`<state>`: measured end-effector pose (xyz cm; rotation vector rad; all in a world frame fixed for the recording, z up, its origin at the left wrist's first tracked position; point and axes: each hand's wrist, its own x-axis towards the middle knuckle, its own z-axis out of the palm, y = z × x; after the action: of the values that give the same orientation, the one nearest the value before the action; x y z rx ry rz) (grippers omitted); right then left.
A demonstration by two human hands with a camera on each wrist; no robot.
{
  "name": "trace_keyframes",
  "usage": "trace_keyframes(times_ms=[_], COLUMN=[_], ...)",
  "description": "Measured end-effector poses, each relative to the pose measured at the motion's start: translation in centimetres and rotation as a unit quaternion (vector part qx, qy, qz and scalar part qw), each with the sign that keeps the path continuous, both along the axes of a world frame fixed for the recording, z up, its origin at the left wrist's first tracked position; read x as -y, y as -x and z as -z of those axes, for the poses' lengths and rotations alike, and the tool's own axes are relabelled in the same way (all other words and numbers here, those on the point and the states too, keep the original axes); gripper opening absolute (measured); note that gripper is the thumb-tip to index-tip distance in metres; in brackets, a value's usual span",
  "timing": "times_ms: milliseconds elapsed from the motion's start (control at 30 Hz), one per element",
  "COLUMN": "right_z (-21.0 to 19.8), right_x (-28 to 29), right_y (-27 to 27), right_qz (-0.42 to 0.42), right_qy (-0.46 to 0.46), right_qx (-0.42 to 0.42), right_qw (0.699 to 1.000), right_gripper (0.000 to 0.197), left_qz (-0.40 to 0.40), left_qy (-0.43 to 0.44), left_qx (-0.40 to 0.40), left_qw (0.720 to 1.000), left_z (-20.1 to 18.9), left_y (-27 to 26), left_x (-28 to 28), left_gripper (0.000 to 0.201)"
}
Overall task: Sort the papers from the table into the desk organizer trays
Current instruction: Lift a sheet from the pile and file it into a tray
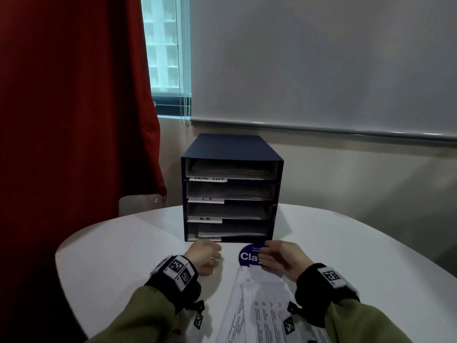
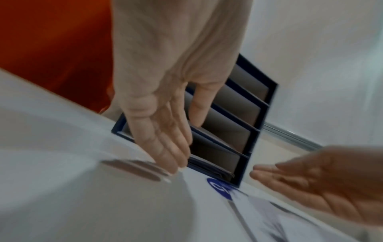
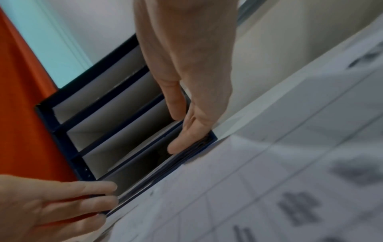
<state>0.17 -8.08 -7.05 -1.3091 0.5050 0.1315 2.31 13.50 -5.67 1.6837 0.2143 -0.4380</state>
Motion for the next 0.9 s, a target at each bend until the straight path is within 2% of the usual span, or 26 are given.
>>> trace_keyframes(times_ms=[100, 167, 267, 300, 400, 467, 533, 633, 733, 833, 900], right_z=[-1.4, -2.4, -3.3, -3.2, -1.9, -1.1, -0.8, -0.5, 0.0, 0.4, 0.1], right_x=[1.6, 3.2, 5.5, 6.2, 8.2, 8.9, 8.9, 8.8, 9.1, 9.6, 9.9], right_y=[3.4, 6.0, 10.2, 11.3, 14.3, 15.6, 16.7, 17.6, 18.1, 18.4, 18.6], right_qz=[-0.061, -0.093, -0.107, -0.11, -0.132, -0.125, -0.114, -0.095, -0.072, -0.028, -0.032], right_qy=[0.08, 0.15, 0.254, 0.309, 0.471, 0.5, 0.508, 0.462, 0.462, 0.463, 0.467], right_qx=[-0.002, -0.035, -0.098, -0.119, -0.174, -0.19, -0.196, -0.167, -0.139, -0.108, -0.108], right_qw=[0.995, 0.984, 0.956, 0.937, 0.855, 0.835, 0.831, 0.866, 0.873, 0.879, 0.877], right_gripper=[0.014, 0.018, 0.012, 0.01, 0.014, 0.003, 0.005, 0.014, 0.025, 0.018, 0.015], left_qz=[0.121, 0.158, 0.189, 0.197, 0.203, 0.207, 0.208, 0.199, 0.181, 0.184, 0.205], left_qy=[-0.073, -0.121, -0.154, -0.158, -0.167, -0.176, -0.177, -0.185, -0.162, -0.137, -0.155], left_qx=[-0.013, -0.021, -0.024, -0.025, -0.021, -0.01, -0.012, 0.022, 0.065, 0.08, 0.08], left_qw=[0.99, 0.98, 0.969, 0.967, 0.965, 0.962, 0.962, 0.962, 0.968, 0.97, 0.963], left_z=[-0.3, -0.4, 0.1, 0.3, 0.8, 0.9, 0.6, 0.1, -0.6, -1.0, -0.8], left_y=[3.0, 4.5, 6.7, 7.4, 9.5, 10.5, 11.2, 11.9, 12.7, 13.1, 13.0], left_x=[1.1, 1.6, 2.5, 2.8, 3.8, 4.2, 4.5, 4.7, 4.9, 5.0, 5.1], left_gripper=[0.027, 0.023, 0.029, 0.029, 0.028, 0.025, 0.018, 0.023, 0.019, 0.022, 0.021])
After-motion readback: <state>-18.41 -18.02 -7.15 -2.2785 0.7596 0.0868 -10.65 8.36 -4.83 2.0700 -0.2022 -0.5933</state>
